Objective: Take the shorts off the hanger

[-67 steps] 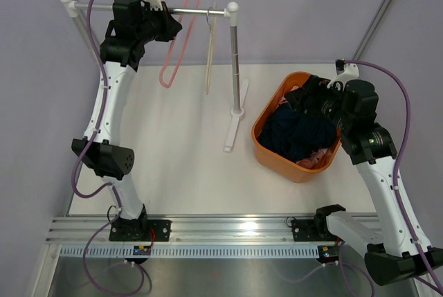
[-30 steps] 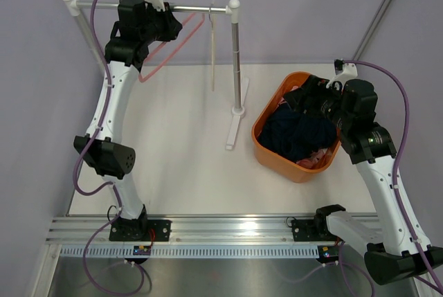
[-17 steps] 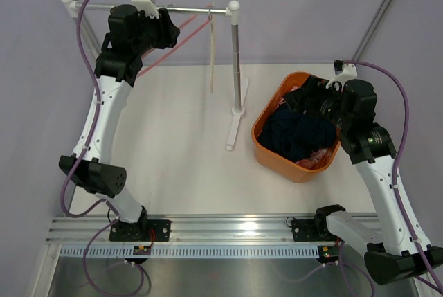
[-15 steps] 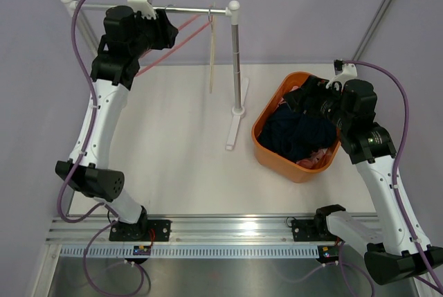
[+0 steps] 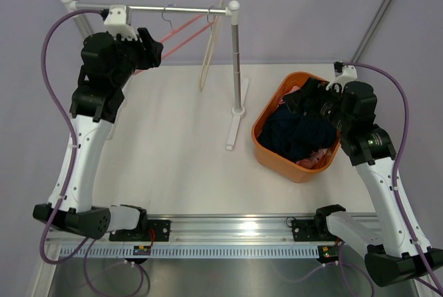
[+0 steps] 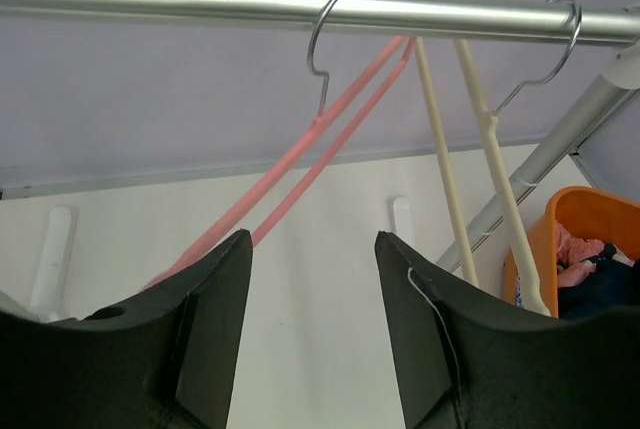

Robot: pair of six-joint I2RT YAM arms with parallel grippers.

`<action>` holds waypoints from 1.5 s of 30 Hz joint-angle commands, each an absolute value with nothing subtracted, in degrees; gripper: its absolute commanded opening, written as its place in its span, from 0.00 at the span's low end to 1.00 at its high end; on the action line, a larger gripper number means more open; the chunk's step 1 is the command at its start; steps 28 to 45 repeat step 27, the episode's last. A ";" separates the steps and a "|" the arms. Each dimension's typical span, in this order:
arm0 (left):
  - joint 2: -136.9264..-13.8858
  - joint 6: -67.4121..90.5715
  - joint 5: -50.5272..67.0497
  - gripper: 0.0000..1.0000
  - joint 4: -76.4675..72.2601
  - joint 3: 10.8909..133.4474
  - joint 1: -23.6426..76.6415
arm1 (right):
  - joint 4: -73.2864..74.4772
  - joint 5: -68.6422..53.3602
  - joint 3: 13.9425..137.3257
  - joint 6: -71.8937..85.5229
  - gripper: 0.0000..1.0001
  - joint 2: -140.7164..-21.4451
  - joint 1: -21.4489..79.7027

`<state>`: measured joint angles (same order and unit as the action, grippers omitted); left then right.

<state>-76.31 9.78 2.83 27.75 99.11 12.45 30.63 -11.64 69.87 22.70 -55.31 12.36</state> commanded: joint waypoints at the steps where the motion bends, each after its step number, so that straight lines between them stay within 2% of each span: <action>1: -68.84 12.21 -1.06 0.58 24.96 95.29 12.57 | 28.48 -12.57 69.78 21.97 0.90 -53.27 12.22; 5: -62.85 14.50 2.35 0.63 27.16 90.36 12.57 | 27.86 -14.76 69.87 22.23 0.98 -52.38 12.22; 9: -56.79 17.13 8.16 0.66 27.33 82.72 12.66 | 27.16 -14.77 69.61 22.32 1.00 -51.16 12.22; 10: -55.82 17.66 10.70 0.99 27.42 81.14 12.74 | 27.33 -14.59 69.61 22.32 0.99 -50.80 12.22; 17: -45.37 18.28 13.88 0.99 28.12 69.18 13.80 | 28.39 -12.31 68.65 21.01 1.00 -48.78 12.22; 25: -41.57 15.82 18.19 0.99 27.78 61.36 13.89 | 27.42 -11.95 67.06 21.36 0.99 -47.02 12.22; 45: -41.14 15.56 18.81 0.99 27.34 60.47 13.89 | 27.33 -11.60 66.80 21.36 0.99 -46.67 12.30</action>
